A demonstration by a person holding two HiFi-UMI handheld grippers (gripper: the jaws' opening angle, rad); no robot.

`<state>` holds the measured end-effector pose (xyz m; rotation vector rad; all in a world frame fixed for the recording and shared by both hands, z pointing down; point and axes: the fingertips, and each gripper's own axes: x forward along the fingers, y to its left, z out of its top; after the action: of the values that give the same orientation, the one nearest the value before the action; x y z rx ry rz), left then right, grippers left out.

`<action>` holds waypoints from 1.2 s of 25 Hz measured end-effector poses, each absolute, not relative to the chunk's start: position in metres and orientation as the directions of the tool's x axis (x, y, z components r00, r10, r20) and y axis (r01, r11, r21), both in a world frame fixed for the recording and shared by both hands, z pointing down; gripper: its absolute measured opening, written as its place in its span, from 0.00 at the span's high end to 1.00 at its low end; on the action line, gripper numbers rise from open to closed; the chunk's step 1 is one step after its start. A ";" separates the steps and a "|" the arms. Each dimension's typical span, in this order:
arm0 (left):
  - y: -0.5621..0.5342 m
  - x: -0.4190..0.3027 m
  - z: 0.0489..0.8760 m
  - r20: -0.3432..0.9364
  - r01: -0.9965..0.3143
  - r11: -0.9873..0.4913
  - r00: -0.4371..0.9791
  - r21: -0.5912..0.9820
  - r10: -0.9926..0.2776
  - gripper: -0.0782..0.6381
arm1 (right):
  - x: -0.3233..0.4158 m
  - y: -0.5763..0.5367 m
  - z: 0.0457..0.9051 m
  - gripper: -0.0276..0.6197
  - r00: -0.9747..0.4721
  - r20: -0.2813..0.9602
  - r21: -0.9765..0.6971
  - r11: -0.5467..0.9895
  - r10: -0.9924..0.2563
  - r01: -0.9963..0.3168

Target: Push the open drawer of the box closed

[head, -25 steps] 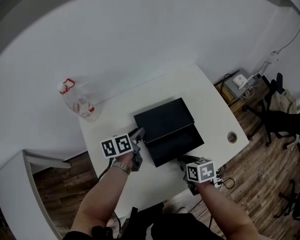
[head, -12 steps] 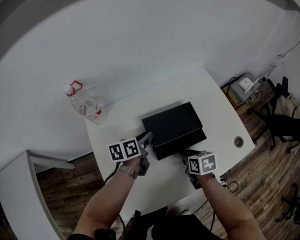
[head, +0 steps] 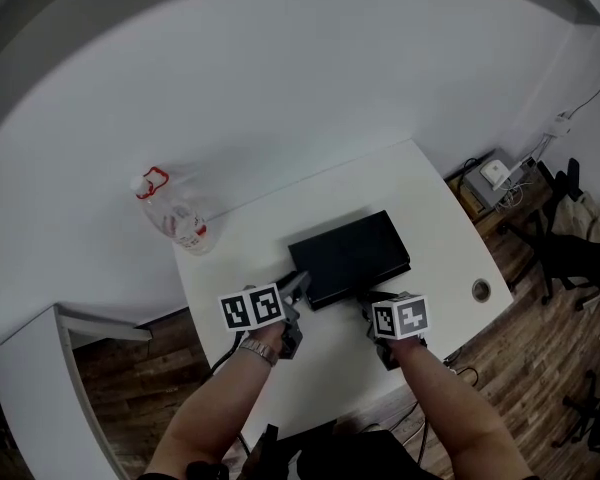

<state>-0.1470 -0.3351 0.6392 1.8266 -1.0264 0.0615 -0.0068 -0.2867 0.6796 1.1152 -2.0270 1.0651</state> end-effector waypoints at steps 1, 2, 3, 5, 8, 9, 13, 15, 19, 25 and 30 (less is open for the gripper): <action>-0.335 -0.147 0.639 0.462 -0.666 -0.142 0.639 0.733 -0.615 0.69 | -0.008 -0.288 0.679 0.85 -0.478 0.781 -0.363 0.331 -0.402 -0.871; -0.335 -0.147 0.639 0.461 -0.665 -0.142 0.640 0.733 -0.615 0.69 | -0.008 -0.290 0.679 0.85 -0.478 0.781 -0.363 0.332 -0.402 -0.871; -0.335 -0.147 0.639 0.460 -0.664 -0.142 0.640 0.734 -0.615 0.69 | -0.009 -0.291 0.679 0.85 -0.478 0.781 -0.362 0.332 -0.402 -0.871; -0.334 -0.146 0.639 0.459 -0.663 -0.143 0.641 0.735 -0.615 0.69 | -0.009 -0.293 0.679 0.85 -0.479 0.780 -0.363 0.332 -0.402 -0.871; -0.334 -0.146 0.639 0.457 -0.660 -0.143 0.643 0.737 -0.615 0.69 | -0.011 -0.297 0.680 0.85 -0.480 0.780 -0.363 0.335 -0.400 -0.869; -0.335 -0.146 0.639 0.456 -0.660 -0.143 0.643 0.738 -0.615 0.69 | -0.011 -0.299 0.680 0.85 -0.481 0.780 -0.363 0.337 -0.401 -0.869; -0.335 -0.146 0.639 0.455 -0.659 -0.142 0.643 0.739 -0.616 0.69 | -0.011 -0.300 0.680 0.85 -0.484 0.779 -0.365 0.339 -0.399 -0.867; -0.335 -0.146 0.639 0.454 -0.659 -0.141 0.641 0.739 -0.619 0.69 | -0.012 -0.300 0.681 0.85 -0.485 0.779 -0.365 0.341 -0.397 -0.866; -0.335 -0.147 0.639 0.455 -0.662 -0.139 0.637 0.737 -0.623 0.69 | -0.012 -0.300 0.680 0.85 -0.488 0.777 -0.370 0.338 -0.398 -0.865; -0.335 -0.147 0.638 0.449 -0.658 -0.138 0.637 0.740 -0.626 0.69 | -0.013 -0.301 0.681 0.85 -0.502 0.764 -0.388 0.333 -0.405 -0.859; -0.335 -0.157 0.635 0.389 -0.613 -0.114 0.623 0.782 -0.678 0.69 | -0.008 -0.289 0.679 0.79 -0.525 0.746 -0.421 0.321 -0.409 -0.848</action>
<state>-0.1568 -0.3354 0.6349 1.7985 -1.0444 -0.0784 -0.0081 -0.2890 0.6788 1.1057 -2.0767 1.1209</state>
